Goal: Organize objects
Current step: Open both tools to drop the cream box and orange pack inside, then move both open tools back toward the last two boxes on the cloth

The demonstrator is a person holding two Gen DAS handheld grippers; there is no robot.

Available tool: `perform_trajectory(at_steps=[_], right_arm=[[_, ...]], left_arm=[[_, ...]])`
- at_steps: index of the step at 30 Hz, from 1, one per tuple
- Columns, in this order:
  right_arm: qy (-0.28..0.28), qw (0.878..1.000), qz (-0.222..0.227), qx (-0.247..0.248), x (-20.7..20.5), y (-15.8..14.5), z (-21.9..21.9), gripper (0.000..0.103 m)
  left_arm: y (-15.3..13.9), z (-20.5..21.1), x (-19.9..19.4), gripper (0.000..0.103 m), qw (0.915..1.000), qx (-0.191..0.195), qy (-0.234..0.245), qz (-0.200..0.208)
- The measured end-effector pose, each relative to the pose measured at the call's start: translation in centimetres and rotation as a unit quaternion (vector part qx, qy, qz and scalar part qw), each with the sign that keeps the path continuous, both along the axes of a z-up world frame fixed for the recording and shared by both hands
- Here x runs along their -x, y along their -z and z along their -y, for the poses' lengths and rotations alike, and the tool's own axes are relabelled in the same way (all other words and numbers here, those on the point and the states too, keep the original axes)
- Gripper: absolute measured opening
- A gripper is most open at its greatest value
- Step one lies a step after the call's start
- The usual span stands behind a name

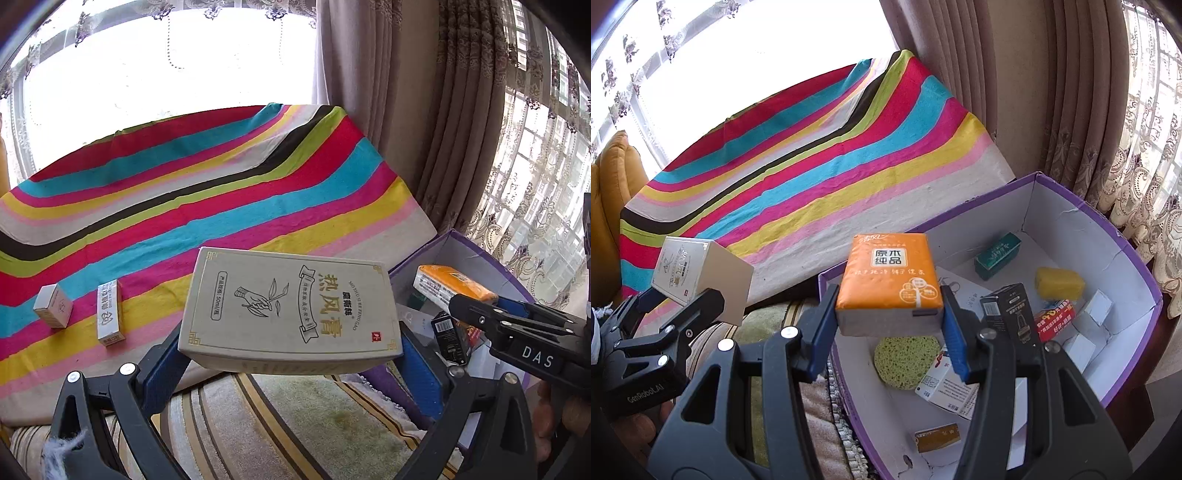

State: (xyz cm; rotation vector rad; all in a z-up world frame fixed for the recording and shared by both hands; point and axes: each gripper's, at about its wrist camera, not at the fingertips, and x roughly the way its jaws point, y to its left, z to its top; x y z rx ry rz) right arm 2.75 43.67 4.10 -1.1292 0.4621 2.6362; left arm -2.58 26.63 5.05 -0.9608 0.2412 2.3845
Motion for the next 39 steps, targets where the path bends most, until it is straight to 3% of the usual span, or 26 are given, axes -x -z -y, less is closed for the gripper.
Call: perform_trajectory(at_steps=[17, 22, 31, 39], right_arm=[[0.07, 0.998, -0.003, -0.009, -2.3, -0.4, -5.4, 0.057], [0.069, 0.998, -0.01, -0.012, -2.4, -0.9, -5.4, 0.071], [0.054, 0.998, -0.008, -0.024, -1.9, -1.3, -4.1, 0.074], [0.024, 0.999, -0.006, -0.04, -1.0, -1.9, -1.5, 0.074]], left_arm=[[0.1, -8.6, -3.5, 0.103, 0.9889, 0.029, 0.146, -0.005], [-0.1, -7.3, -2.5, 0.103, 0.9928, 0.001, 0.119, 0.01], [-0.2, -2.6, -0.4, 0.103, 0.9953, -0.056, 0.068, 0.039], [0.5, 1.9, 1.1, 0.102, 0.9938, -0.078, 0.027, 0.074]])
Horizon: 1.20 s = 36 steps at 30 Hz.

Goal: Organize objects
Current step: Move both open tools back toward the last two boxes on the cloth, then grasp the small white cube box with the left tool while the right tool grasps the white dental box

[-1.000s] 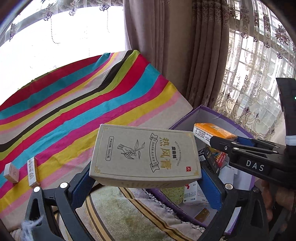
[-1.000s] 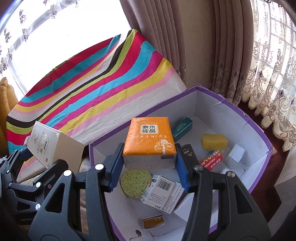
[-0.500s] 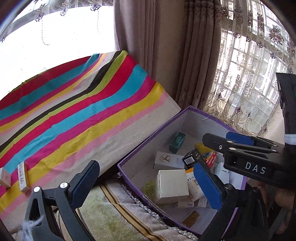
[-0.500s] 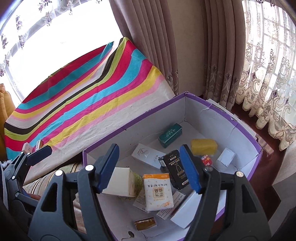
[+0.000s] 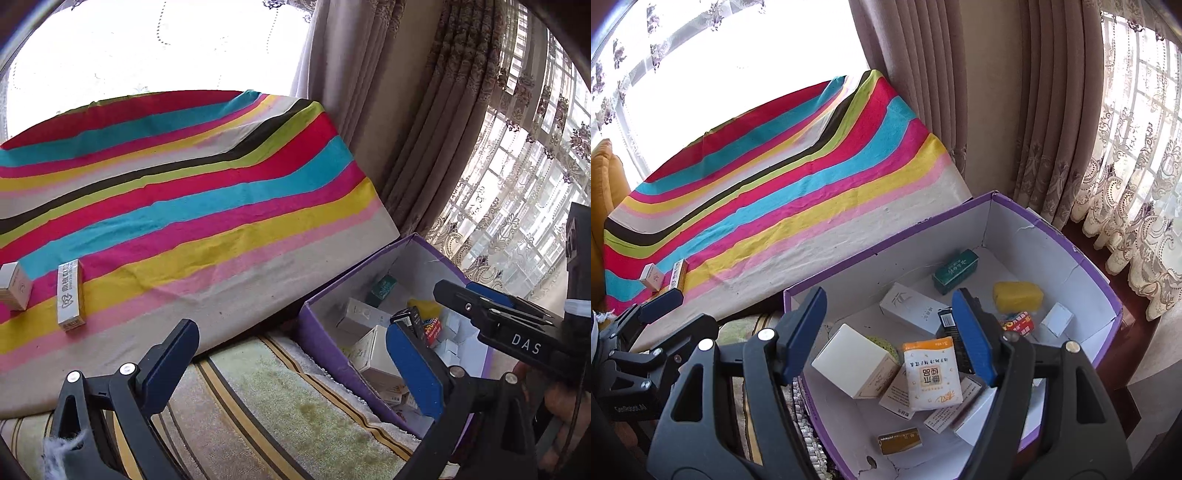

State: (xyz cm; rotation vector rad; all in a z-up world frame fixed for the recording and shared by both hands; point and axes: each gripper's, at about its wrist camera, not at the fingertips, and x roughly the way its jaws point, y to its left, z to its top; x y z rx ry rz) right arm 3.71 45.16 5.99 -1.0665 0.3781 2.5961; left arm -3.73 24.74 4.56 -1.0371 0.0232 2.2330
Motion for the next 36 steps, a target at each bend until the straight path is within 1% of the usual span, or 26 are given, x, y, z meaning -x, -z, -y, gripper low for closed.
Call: perform_trajectory(at_steps=[3, 7, 9, 11, 14, 16, 19, 27, 32, 36], right_arm=[[-0.017, 1.0, 0.002, -0.005, 0.6, -0.2, 1.4, 0.074], [-0.041, 0.999, 0.006, -0.01, 1.7, -0.1, 3.6, 0.074], [-0.056, 0.998, 0.008, -0.013, 2.3, 0.0, 4.8, 0.074], [-0.072, 0.997, 0.011, -0.015, 3.0, 0.1, 6.2, 0.074], [-0.093, 0.995, 0.015, -0.016, 4.1, 0.3, 8.1, 0.074], [-0.106, 0.994, 0.017, -0.015, 4.8, 0.4, 9.3, 0.074], [-0.126, 0.992, 0.02, -0.006, 5.8, 0.6, 10.9, 0.074], [-0.181, 0.983, 0.034, 0.009, 8.9, 1.8, 15.6, 0.074], [-0.217, 0.975, 0.041, 0.01, 11.0, 2.3, 19.2, 0.074], [-0.244, 0.968, 0.05, 0.009, 12.7, 3.0, 21.9, 0.074]], left_arm=[[0.0, 2.6, 0.5, 0.102, 0.9995, -0.015, -0.026, 0.008], [0.1, 6.8, 1.3, 0.102, 0.9967, -0.028, -0.074, 0.017], [0.4, 8.8, 1.9, 0.102, 0.9941, -0.028, -0.103, 0.022], [0.7, 11.1, 2.5, 0.102, 0.9904, -0.039, -0.128, 0.034], [1.2, 13.6, 3.3, 0.102, 0.9848, -0.041, -0.163, 0.046], [1.3, 15.0, 3.7, 0.102, 0.9814, -0.047, -0.18, 0.047], [1.1, 16.7, 4.3, 0.102, 0.978, -0.046, -0.199, 0.04], [1.2, 20.4, 7.0, 0.102, 0.972, -0.024, -0.232, 0.032], [1.1, 22.1, 9.4, 0.099, 0.9686, 0.005, -0.248, 0.018], [1.9, 23.0, 11.6, 0.097, 0.9668, 0.021, -0.254, 0.022]])
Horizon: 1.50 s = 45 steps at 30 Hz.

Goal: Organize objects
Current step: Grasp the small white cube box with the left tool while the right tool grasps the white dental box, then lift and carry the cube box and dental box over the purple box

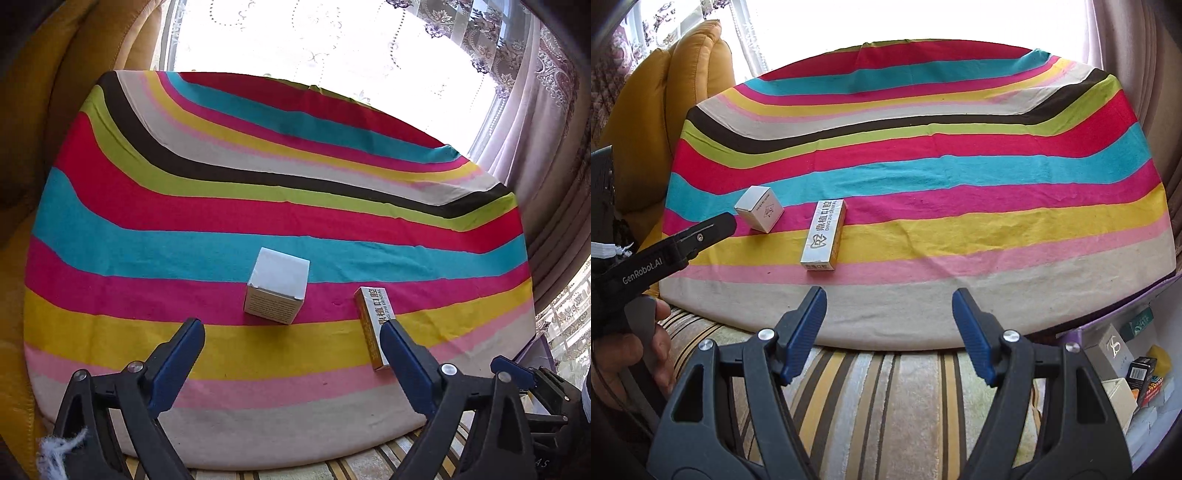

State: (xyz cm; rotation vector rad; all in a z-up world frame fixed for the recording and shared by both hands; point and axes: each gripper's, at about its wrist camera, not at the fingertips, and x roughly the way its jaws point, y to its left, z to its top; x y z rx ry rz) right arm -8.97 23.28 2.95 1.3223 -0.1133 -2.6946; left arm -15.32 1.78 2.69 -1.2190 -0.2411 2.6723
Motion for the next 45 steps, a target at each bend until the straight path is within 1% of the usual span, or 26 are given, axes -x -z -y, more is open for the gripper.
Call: perform_trajectory(at_steps=[2, 4, 5, 6, 7, 8, 13, 17, 18, 19, 22, 26, 30, 32, 33, 34, 39, 45], right_arm=[[-0.012, 1.0, 0.003, -0.002, 0.8, 0.3, 1.2, 0.074], [-0.022, 1.0, 0.004, -0.005, 1.6, 0.6, 2.5, 0.074], [-0.026, 1.0, 0.005, -0.006, 2.0, 0.7, 3.1, 0.074], [-0.03, 1.0, 0.006, -0.005, 2.4, 0.8, 3.6, 0.074], [-0.035, 0.999, 0.007, -0.005, 2.9, 0.9, 4.2, 0.074], [-0.04, 0.999, 0.007, -0.007, 3.2, 1.0, 4.7, 0.074], [-0.054, 0.998, 0.019, -0.015, 4.9, 1.9, 6.6, 0.074], [-0.058, 0.997, 0.032, -0.029, 6.2, 3.0, 7.5, 0.074], [-0.058, 0.997, 0.036, -0.032, 6.5, 3.3, 7.7, 0.073], [-0.057, 0.997, 0.038, -0.036, 6.7, 3.5, 7.9, 0.07], [-0.057, 0.996, 0.049, -0.04, 7.5, 4.3, 8.2, 0.064], [-0.054, 0.996, 0.041, -0.062, 7.8, 4.3, 8.6, 0.062], [-0.054, 0.995, 0.033, -0.078, 8.1, 4.3, 9.2, 0.055], [-0.053, 0.995, 0.029, -0.079, 8.2, 4.3, 9.2, 0.046], [-0.053, 0.995, 0.026, -0.078, 8.2, 4.2, 9.1, 0.039], [-0.053, 0.995, 0.024, -0.078, 8.2, 4.2, 9.0, 0.035], [-0.054, 0.995, 0.021, -0.076, 8.3, 4.4, 8.9, 0.034], [-0.05, 0.996, 0.026, -0.074, 7.9, 4.3, 8.6, 0.034]], left_arm=[[0.4, 0.1, 1.0, 0.094, 1.0, 0.007, 0.0, 0.003], [0.8, 0.1, 1.8, 0.094, 0.9999, 0.013, 0.002, 0.004], [1.0, 0.1, 2.3, 0.092, 0.9998, 0.017, 0.002, 0.005], [1.2, 0.0, 2.7, 0.088, 0.9998, 0.02, 0.004, 0.007], [1.4, 0.0, 3.1, 0.082, 0.9996, 0.023, 0.007, 0.011], [1.7, -0.1, 3.5, 0.079, 0.9995, 0.027, 0.01, 0.015], [2.8, -0.1, 5.0, 0.068, 0.9989, 0.036, 0.015, 0.025], [3.4, 0.1, 5.5, 0.052, 0.9987, 0.039, 0.014, 0.028], [3.6, 0.2, 5.5, 0.051, 0.9988, 0.037, 0.014, 0.029], [3.7, 0.3, 5.5, 0.049, 0.9989, 0.033, 0.014, 0.029], [4.0, 0.8, 5.5, 0.046, 0.9992, 0.022, 0.005, 0.032], [4.0, 1.2, 5.2, 0.045, 0.9995, 0.015, -0.001, 0.027], [4.0, 1.5, 5.0, 0.045, 0.9997, 0.003, -0.011, 0.022], [3.9, 1.8, 4.9, 0.045, 0.9997, -0.002, -0.017, 0.018], [3.9, 1.9, 4.8, 0.045, 0.9996, -0.004, -0.02, 0.018], [3.8, 2.0, 4.7, 0.045, 0.9996, -0.004, -0.023, 0.018], [3.4, 1.9, 3.8, 0.045, 0.9988, 0.014, -0.041, 0.021], [1.8, 0.7, 2.0, 0.045, 0.9974, 0.054, -0.048, 0.002]])
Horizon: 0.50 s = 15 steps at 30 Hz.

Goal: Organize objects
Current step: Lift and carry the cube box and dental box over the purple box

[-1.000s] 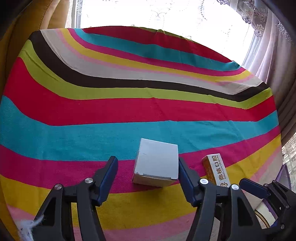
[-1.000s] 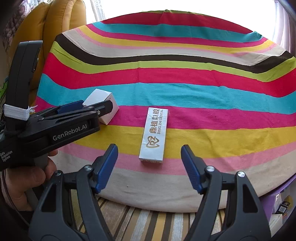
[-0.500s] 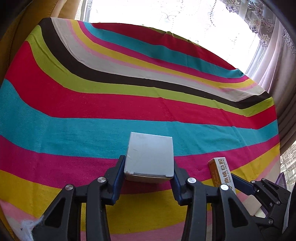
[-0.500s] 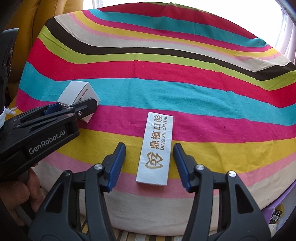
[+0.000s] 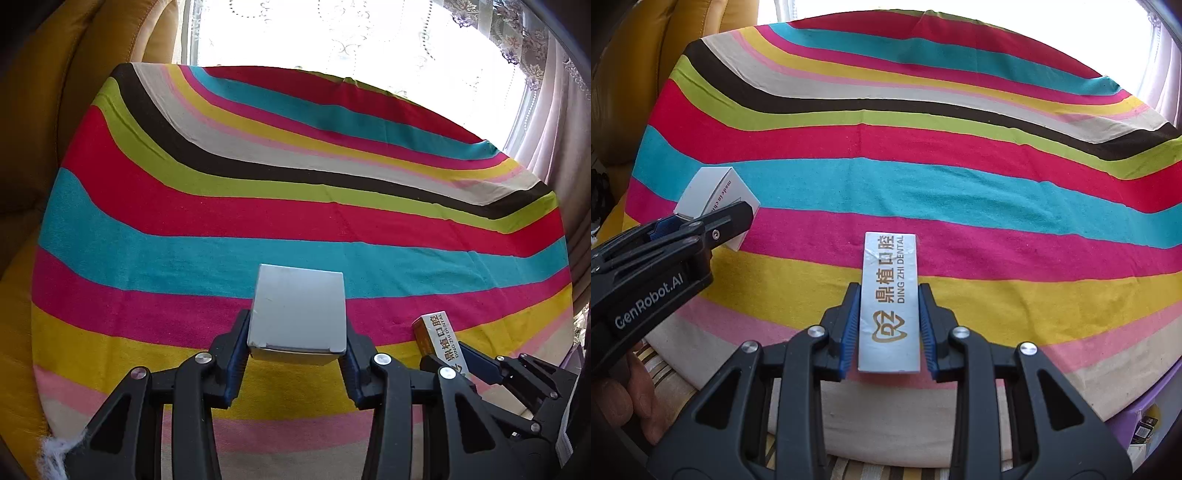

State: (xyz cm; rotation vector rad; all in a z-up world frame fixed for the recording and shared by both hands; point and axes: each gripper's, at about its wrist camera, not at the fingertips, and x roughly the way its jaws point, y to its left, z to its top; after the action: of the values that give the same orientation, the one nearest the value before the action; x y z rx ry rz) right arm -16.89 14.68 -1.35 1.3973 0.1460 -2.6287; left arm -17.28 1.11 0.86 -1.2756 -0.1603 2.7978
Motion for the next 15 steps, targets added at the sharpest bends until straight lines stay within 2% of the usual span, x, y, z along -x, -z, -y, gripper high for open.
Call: perform_trajectory(at_steps=[15], right_arm=[[0.026, 1.0, -0.015, 0.004, -3.1, -1.9, -2.6, 0.034]], left_arm=[[-1.8, -2.3, -3.9, 0.045, 0.9994, 0.025, 0.013, -0.022]])
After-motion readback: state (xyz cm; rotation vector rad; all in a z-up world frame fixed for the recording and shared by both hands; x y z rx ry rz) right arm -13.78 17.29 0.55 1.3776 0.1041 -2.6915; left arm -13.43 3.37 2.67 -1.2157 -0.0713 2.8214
